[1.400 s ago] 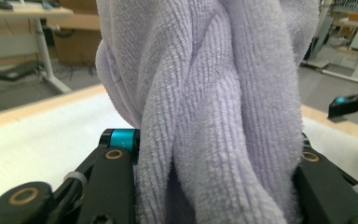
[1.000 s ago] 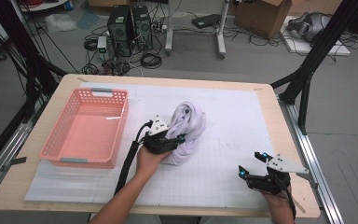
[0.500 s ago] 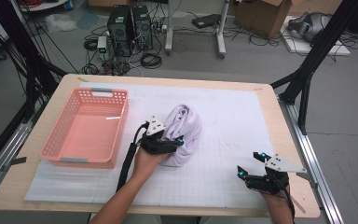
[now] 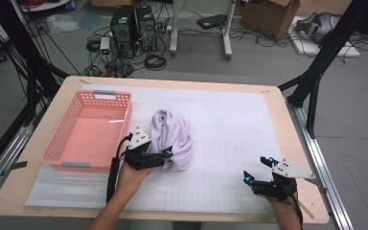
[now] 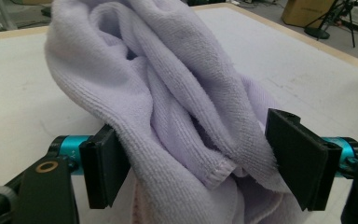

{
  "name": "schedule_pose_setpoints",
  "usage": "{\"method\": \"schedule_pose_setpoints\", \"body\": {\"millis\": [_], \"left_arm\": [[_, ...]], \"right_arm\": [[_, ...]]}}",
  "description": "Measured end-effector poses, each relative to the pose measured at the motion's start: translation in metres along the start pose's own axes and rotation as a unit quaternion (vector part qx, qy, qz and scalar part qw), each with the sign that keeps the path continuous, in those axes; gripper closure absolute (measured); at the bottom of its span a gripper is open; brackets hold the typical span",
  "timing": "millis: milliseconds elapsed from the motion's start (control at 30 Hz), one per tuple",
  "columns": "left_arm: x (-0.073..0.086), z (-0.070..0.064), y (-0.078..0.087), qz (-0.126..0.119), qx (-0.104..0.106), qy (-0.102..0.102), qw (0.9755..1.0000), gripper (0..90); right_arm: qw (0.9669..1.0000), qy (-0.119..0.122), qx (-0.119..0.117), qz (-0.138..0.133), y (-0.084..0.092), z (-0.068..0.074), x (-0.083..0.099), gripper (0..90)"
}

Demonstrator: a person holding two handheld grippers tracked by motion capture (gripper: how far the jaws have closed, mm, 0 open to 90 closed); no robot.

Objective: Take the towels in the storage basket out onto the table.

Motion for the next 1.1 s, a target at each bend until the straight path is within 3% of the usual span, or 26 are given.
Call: {"method": "schedule_pose_setpoints", "body": {"millis": [133, 267, 367, 467, 533, 600, 733, 833, 1000, 1100], "left_arm": [[-0.005, 0.002, -0.002, 0.008, 0.0, 0.008, 0.9999, 25.0], [-0.02, -0.01, -0.019, 0.014, 0.013, -0.005, 0.9998, 24.9], [-0.029, -0.028, -0.036, 0.014, 0.039, -0.006, 0.9991, 24.2], [-0.033, -0.056, -0.054, 0.021, 0.089, -0.027, 0.9954, 24.3], [-0.033, -0.072, -0.062, 0.028, 0.101, -0.042, 0.9936, 24.0], [-0.032, -0.077, -0.061, 0.031, 0.107, -0.047, 0.9927, 24.0], [-0.031, -0.069, -0.049, 0.029, 0.096, -0.046, 0.9939, 24.0], [-0.026, -0.057, -0.03, 0.023, 0.069, -0.057, 0.9957, 24.1], [-0.009, -0.039, -0.002, 0.017, 0.036, -0.057, 0.9976, 24.1], [0.003, -0.032, 0.012, 0.006, 0.03, -0.056, 0.998, 23.9]], "right_arm": [[1.0, -0.003, 0.0, 0.002, -0.003, -0.001, 0.0, 16.2], [1.0, -0.004, -0.002, 0.004, -0.005, -0.004, 0.0, 16.2], [1.0, -0.005, -0.003, 0.002, -0.006, -0.005, 0.0, 16.2], [1.0, -0.004, -0.002, 0.003, -0.007, -0.006, 0.0, 16.2], [1.0, -0.002, -0.002, 0.007, -0.007, -0.007, 0.001, 16.2], [1.0, -0.007, -0.001, 0.004, -0.007, -0.009, 0.001, 16.2], [1.0, -0.007, 0.0, 0.004, -0.006, -0.01, 0.001, 16.2], [1.0, -0.006, 0.003, 0.004, -0.006, -0.01, 0.001, 16.2], [1.0, -0.007, 0.004, 0.006, -0.007, -0.009, 0.001, 16.2], [1.0, -0.006, 0.003, 0.007, -0.007, -0.008, 0.0, 16.2]]}}
Point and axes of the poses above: each handheld gripper's, and its own axes: y roughly backward along the jaws, x roughly out of its underside, z roughly to its left, the point moved 2 cm from there along -y, roughly forward along the jaws, and after that the axes turned 1 degree about y, right-handed, at the moved point
